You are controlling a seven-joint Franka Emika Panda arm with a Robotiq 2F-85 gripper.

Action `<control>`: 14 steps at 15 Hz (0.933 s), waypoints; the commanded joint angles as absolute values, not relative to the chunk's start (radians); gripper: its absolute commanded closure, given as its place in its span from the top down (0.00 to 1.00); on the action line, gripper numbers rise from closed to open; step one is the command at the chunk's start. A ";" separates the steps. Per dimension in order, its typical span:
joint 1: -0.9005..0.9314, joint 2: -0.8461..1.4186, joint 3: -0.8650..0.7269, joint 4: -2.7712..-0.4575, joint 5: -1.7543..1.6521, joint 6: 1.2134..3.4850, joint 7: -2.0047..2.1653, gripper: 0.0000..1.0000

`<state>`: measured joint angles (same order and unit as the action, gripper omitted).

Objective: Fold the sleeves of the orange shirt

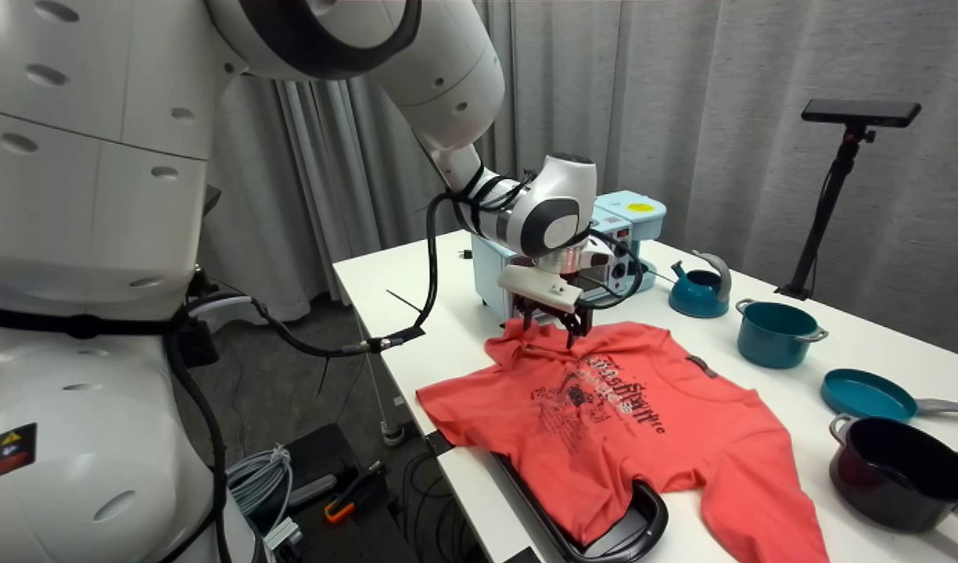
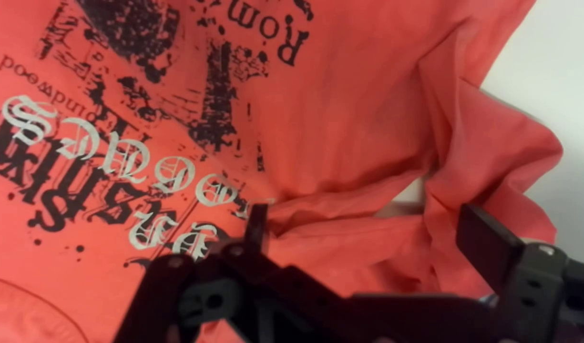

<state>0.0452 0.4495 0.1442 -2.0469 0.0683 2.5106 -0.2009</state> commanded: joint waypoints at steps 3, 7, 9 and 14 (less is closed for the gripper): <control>0.038 0.447 0.149 -2.024 0.061 2.490 -0.231 1.00; 0.050 0.441 0.179 -2.060 0.072 2.511 -0.261 1.00; 0.060 0.443 0.208 -2.103 0.083 2.536 -0.270 1.00; 0.121 0.478 0.267 -2.221 0.074 2.642 -0.239 1.00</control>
